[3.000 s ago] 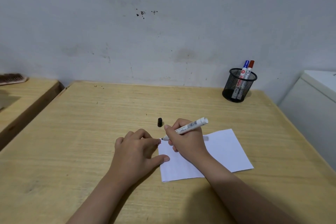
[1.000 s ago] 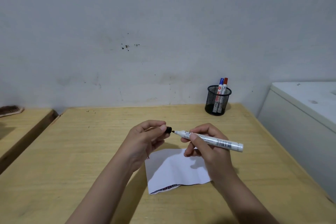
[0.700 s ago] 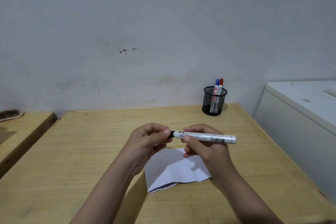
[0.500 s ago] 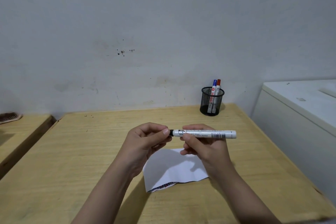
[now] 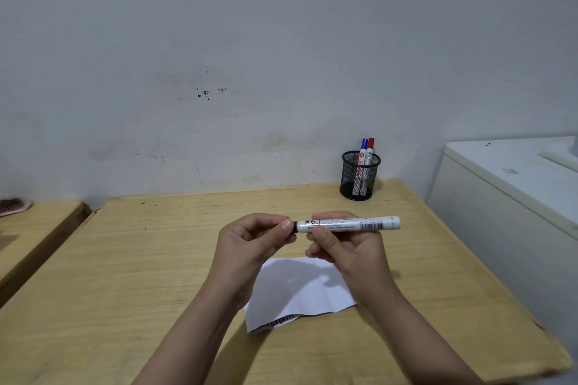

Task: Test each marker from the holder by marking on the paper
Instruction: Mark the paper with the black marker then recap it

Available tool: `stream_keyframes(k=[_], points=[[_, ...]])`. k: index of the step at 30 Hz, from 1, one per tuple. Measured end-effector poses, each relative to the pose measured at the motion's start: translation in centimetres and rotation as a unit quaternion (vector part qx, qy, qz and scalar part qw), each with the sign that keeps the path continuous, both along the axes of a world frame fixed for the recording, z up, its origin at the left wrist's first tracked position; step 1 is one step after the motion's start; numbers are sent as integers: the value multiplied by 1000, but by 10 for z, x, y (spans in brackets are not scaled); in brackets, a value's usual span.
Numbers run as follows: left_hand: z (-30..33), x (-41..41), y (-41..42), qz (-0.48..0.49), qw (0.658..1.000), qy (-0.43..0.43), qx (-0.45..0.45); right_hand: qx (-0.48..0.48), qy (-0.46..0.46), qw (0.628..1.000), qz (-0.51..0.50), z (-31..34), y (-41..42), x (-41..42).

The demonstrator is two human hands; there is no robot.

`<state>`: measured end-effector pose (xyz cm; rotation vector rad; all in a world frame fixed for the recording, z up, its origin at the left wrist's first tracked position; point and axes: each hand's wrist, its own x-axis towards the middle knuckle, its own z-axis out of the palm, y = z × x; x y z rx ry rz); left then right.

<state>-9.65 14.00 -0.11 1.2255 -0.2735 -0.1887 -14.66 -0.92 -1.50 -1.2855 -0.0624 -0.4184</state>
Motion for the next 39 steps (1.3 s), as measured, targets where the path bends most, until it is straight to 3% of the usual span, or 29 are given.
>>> stream_keyframes(k=[3,5,6,8,10,12,16,21,28,33,39], points=[[-5,5,-6,49,999,-1,-18,1,71,997,-14,-6,1,4],[-8,11,-9,101,994,-38,26,-108,75,988,-76,-13,-2,4],[-9,14,-12,119,990,-58,50,-200,35,970,-132,-15,-5,4],[-6,19,-20,123,986,-82,74,-414,-95,874,-236,-20,-19,9],[0,25,-33,99,987,-96,84,-560,-149,763,-288,-19,-36,19],[7,32,-47,73,988,-105,83,-598,-164,722,-307,-15,-50,31],[19,53,-73,57,984,-140,92,-577,-209,728,-305,-5,-73,50],[10,102,-112,105,955,-177,213,-397,-104,866,-286,31,-119,79],[-18,161,-181,104,909,-269,302,-353,-70,860,-361,67,-190,155],[-30,183,-216,118,885,-303,333,-379,-23,851,-362,40,-213,197],[-45,188,-220,137,885,-317,312,-436,51,846,-303,-3,-220,215]])
